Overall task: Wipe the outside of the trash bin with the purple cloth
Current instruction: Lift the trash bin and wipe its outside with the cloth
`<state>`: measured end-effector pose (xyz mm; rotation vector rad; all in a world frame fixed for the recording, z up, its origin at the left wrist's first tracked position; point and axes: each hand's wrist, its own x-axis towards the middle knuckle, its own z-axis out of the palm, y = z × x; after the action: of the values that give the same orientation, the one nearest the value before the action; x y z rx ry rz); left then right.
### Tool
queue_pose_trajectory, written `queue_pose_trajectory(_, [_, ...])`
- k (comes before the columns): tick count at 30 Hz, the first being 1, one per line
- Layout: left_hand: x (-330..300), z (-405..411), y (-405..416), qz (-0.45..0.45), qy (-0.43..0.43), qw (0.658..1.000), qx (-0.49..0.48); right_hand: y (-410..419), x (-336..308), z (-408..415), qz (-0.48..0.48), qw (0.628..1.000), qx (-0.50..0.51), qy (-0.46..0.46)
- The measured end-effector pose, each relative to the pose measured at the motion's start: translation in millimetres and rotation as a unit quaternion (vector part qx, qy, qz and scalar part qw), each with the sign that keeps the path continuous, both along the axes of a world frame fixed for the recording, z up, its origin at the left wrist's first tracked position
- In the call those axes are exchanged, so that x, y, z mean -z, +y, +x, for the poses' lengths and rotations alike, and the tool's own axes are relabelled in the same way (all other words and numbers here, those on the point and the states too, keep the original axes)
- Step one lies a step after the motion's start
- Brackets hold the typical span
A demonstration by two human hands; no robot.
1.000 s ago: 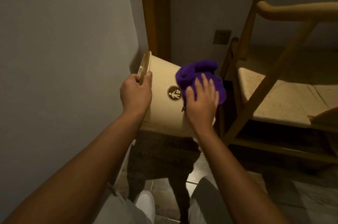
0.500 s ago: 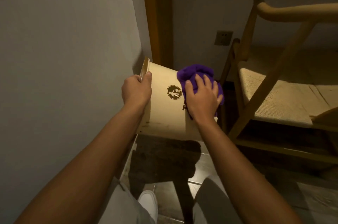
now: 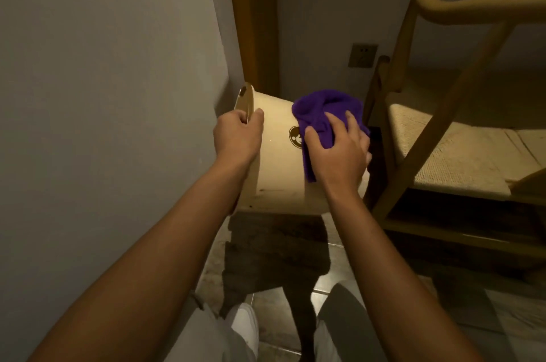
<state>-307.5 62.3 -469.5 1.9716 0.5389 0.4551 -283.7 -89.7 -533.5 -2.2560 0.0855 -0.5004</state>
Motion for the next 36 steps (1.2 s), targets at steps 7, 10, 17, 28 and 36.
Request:
queue_pose_trajectory(7, [4,0,3,0.011,-0.016,0.999,0.033,47,-4,-28,0.002,0.991,-0.072,-0.109])
queue_pose_trajectory(10, [4,-1,11,-0.017,-0.02,1.0,0.003,53,1,-39,-0.005,0.987,-0.084,-0.136])
queue_pose_trajectory(17, [0,-7,18,-0.072,0.001,0.997,-0.031,9,22,-34,-0.023,0.992,-0.019,-0.12])
queue_pose_trajectory(28, [13,3,41,-0.227,-0.014,0.97,-0.091,26,21,-41,-0.002,0.992,-0.062,-0.114])
queue_pose_trajectory(36, [19,-1,38,-0.205,-0.017,0.975,-0.08,90,-11,-34,-0.093,0.984,-0.109,-0.105])
